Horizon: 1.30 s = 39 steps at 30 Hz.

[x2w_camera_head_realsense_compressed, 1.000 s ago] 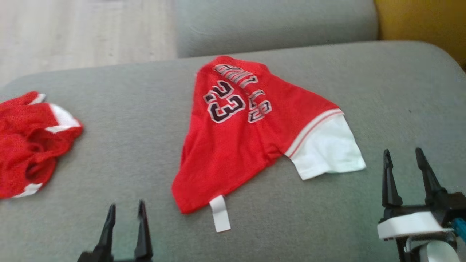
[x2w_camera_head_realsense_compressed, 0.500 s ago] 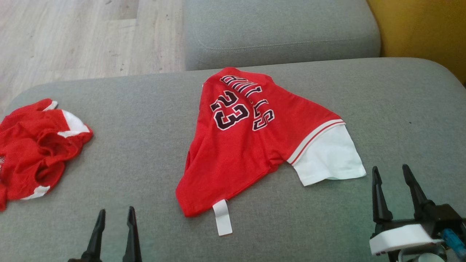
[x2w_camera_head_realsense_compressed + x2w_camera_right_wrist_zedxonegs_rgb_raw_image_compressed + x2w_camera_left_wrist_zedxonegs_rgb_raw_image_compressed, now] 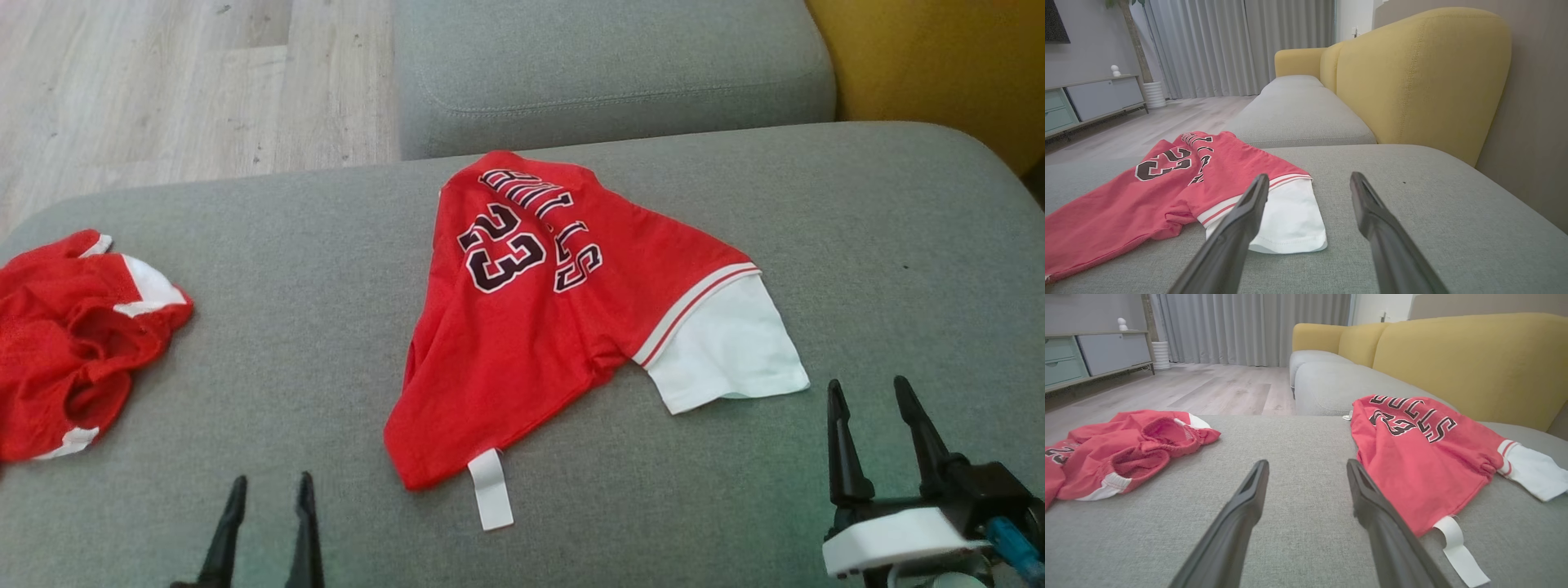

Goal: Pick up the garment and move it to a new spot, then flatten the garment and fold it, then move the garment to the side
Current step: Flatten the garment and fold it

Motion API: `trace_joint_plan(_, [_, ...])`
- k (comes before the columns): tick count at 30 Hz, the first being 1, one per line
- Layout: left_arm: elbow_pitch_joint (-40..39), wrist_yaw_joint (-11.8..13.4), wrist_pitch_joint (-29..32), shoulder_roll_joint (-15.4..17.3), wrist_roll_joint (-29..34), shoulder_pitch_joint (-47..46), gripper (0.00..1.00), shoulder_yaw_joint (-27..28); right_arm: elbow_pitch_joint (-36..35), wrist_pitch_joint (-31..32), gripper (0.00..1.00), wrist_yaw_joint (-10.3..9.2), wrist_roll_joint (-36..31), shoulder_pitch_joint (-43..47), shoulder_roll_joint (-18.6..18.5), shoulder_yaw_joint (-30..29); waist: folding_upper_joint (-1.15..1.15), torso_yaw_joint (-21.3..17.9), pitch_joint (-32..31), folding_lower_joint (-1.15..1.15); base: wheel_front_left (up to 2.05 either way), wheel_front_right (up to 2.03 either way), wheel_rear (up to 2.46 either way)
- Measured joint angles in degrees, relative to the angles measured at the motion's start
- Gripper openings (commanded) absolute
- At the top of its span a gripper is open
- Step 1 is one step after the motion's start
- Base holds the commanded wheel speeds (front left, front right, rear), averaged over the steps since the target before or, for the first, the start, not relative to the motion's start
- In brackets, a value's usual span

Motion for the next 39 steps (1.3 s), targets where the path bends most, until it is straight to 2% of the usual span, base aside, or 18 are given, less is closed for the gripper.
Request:
trace_joint_plan(3, [-0.2, -0.4, 0.0, 0.0, 1.9, -0.2, 1.0, -2.4, 0.1, 0.0, 1.0, 0.0, 1.2, -0.3, 0.0, 0.0, 0.0, -0.1, 0.3, 0.0, 0.0, 0.0, 0.0])
trace_joint_plan(7, [1.0, -1.3, 0.9, 0.0, 4.4, -1.4, 1.0, -8.7, 2.3, 0.4, 1.0, 0.0, 1.2, -3.8, 0.0, -0.7, 0.0, -0.1, 1.1, 0.0, 0.0, 0.0, 0.0])
trace_joint_plan(12, [5.2, -1.8, 5.3, 0.3, 7.0, -6.8, 1.0, -13.3, 8.3, 8.6, 1.0, 0.0, -2.4, -13.2, 0.0, -0.1, 0.0, -0.3, 3.2, 0.0, 0.0, 0.0, 0.0])
trace_joint_plan(18, [10.8, -1.9, 6.4, 0.4, 8.0, -12.0, 1.0, -16.2, 14.6, 15.0, 1.0, 0.0, -5.5, -19.1, -0.1, 1.5, 0.0, 0.0, 5.7, 0.01, 0.0, 0.0, 0.0])
trace_joint_plan(24, [15.3, -2.3, 6.6, 0.4, 8.3, -15.0, 1.0, -17.2, 18.8, 17.1, 1.0, 0.0, -5.8, -20.0, -0.1, 1.1, 0.0, 0.1, 7.3, 0.01, 0.0, 0.0, 0.0])
trace_joint_plan(32, [19.1, -2.3, 7.0, 0.9, 8.3, -17.1, 1.0, -17.7, 21.1, 18.1, 1.0, 0.0, -5.9, -22.4, -0.1, 0.8, 0.0, -0.3, 8.6, 0.01, 0.0, 0.0, 0.0])
trace_joint_plan(39, [20.2, -1.8, 9.5, 0.9, 8.2, -18.4, 1.0, -17.8, 22.8, 22.8, 1.0, 0.0, -5.9, -22.6, -0.1, 0.3, 0.0, -0.2, 9.5, 0.0, 0.0, 0.0, 0.0])
